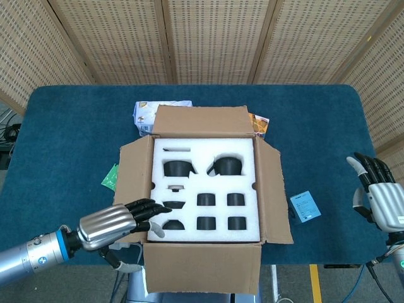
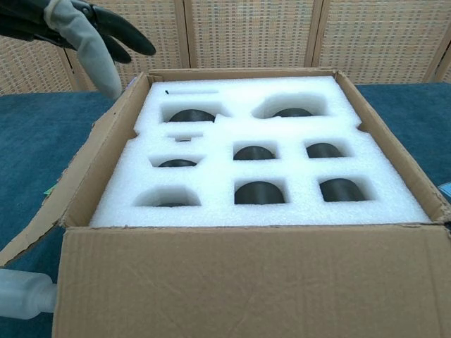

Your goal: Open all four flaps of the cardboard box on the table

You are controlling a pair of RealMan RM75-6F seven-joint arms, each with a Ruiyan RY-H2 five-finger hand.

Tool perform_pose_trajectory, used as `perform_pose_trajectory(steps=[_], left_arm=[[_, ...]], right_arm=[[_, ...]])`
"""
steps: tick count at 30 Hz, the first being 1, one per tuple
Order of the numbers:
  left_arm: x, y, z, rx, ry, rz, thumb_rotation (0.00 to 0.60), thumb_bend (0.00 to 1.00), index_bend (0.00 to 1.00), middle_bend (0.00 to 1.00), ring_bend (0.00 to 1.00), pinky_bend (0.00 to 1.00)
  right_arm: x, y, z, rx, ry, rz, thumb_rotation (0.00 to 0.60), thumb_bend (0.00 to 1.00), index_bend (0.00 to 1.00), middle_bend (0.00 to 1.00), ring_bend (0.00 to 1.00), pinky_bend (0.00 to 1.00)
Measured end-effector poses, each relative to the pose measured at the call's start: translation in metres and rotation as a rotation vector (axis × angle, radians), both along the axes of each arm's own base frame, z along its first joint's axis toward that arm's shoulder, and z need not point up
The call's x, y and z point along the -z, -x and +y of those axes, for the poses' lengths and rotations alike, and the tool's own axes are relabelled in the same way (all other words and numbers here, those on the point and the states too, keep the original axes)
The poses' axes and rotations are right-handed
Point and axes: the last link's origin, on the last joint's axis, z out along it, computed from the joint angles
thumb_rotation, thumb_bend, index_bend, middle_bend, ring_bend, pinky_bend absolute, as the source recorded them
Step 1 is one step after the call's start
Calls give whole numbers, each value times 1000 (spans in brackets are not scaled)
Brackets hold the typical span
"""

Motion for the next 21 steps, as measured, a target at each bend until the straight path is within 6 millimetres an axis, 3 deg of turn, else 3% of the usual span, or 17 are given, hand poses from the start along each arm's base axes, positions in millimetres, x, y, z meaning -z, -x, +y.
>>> perform_pose_trajectory(steps=[8, 15, 21], left_arm=[[-7, 44, -1, -4, -379, 13, 500, 260, 87, 0, 0, 0], [-20, 105, -21, -154, -733, 25, 501, 259, 83, 0, 0, 0], [-26, 156, -40, -318, -903, 78, 503, 260, 83, 0, 0, 0]], right_arm=[[4, 6, 1, 3, 6, -11, 600, 827, 52, 43, 0, 43], [8, 8, 5, -1, 29, -5, 600, 827, 52, 43, 0, 43], [12, 10, 12, 0, 40, 9, 600, 827, 52, 43, 0, 35]])
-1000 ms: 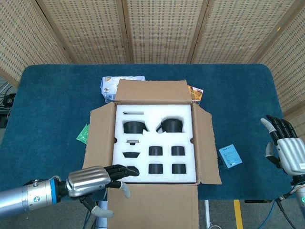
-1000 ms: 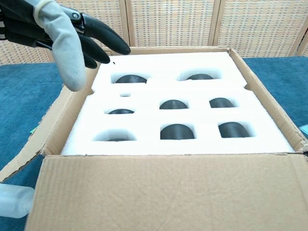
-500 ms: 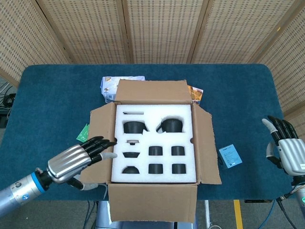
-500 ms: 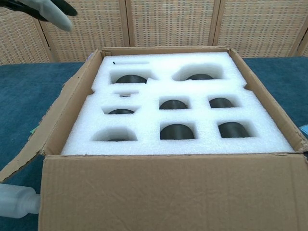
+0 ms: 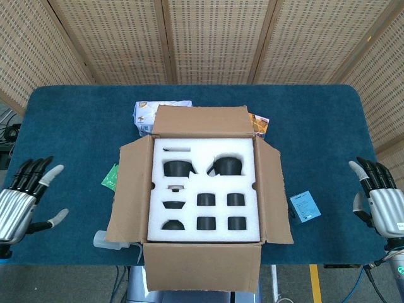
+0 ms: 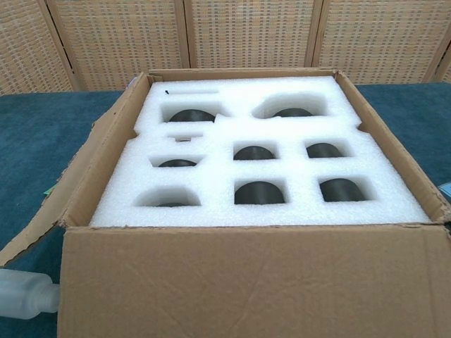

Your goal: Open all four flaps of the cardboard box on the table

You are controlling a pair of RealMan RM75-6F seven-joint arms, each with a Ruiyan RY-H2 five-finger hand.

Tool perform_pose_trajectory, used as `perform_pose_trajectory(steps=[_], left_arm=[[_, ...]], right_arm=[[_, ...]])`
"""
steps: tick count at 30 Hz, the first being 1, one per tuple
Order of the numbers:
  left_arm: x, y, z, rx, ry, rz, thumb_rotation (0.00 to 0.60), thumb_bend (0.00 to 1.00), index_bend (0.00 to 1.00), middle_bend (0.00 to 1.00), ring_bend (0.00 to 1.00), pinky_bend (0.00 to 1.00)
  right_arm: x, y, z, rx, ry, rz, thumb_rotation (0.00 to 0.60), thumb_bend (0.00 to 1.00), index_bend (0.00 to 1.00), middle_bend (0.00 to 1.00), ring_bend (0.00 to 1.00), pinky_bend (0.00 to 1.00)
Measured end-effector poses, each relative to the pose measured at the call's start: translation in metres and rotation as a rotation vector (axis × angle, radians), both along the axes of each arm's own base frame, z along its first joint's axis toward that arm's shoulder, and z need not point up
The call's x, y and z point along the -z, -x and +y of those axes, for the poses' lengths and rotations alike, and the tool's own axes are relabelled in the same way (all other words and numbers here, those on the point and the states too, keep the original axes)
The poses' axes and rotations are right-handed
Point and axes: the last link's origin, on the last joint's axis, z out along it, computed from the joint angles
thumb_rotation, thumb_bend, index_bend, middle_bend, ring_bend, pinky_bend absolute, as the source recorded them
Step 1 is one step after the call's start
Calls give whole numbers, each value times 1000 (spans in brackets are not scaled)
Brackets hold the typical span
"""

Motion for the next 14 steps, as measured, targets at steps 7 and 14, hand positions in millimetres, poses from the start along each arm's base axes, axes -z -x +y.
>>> perform_pose_trajectory(steps=[7, 14], left_arm=[[8, 37, -21, -140, -48, 20, 505, 259, 83, 0, 0, 0], [11, 47, -28, -174, -76, 14, 506, 259, 83, 0, 0, 0]], right_arm=[[9, 2, 10, -3, 5, 30, 600, 827, 51, 43, 0, 33], [13, 4, 15, 7, 7, 31, 600, 827, 51, 43, 0, 32]])
